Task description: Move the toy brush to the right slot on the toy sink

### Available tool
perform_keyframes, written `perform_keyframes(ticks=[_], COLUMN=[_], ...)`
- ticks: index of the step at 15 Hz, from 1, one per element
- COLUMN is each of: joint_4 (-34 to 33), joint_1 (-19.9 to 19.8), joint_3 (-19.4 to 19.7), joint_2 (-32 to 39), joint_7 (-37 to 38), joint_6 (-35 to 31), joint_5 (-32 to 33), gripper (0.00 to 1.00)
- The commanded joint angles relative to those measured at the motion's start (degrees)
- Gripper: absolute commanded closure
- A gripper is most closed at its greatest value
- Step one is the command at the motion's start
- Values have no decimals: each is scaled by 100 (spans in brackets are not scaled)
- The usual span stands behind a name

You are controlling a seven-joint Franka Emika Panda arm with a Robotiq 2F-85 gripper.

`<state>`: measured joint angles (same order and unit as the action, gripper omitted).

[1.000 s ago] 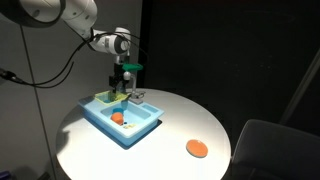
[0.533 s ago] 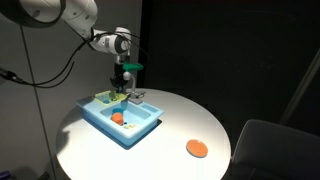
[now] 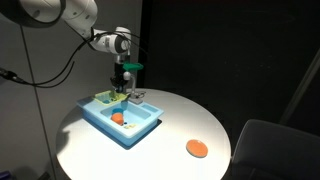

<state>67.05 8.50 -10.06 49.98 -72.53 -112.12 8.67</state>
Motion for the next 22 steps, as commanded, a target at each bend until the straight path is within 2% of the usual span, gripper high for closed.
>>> perform_keyframes(ticks=[1,13,22], joint_4=[-156,11,238], joint_1=[-15,72,54], joint_3=[-14,-19,13], joint_2=[-32,-460,-979], joint_7=[-139,-42,59], joint_6=[68,-112,-517], joint_5=[-4,4,12], gripper=[93,93,93])
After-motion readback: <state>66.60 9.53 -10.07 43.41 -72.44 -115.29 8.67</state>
